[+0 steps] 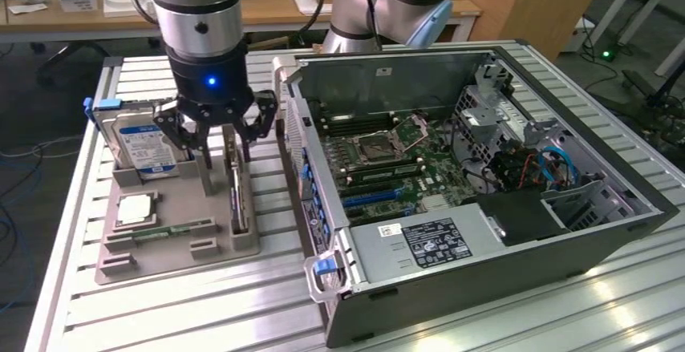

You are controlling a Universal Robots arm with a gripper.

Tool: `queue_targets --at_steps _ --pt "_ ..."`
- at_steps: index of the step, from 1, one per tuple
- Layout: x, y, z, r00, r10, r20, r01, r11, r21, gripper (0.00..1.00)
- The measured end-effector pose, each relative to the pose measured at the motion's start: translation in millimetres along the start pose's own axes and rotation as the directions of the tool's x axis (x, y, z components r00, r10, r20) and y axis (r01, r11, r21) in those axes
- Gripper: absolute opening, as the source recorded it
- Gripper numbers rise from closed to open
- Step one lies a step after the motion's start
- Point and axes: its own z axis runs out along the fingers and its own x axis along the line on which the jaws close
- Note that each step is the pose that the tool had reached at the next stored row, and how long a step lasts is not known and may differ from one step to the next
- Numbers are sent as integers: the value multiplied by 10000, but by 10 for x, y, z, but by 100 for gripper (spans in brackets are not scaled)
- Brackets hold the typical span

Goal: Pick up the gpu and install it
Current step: 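Pick up the gpu and move the gpu toward the slot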

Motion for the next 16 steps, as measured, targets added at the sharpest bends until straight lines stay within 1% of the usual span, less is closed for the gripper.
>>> queue_targets --at_steps 3,7,13,16 --pt "0 0 54 10000 94 23 -94 10000 1 55" --pt "1 0 126 9994 343 39 -343 9994 3 55" --pt "2 -4 231 9991 407 103 -408 9992 12 55" --pt "2 -12 274 9990 439 121 -439 9990 13 55"
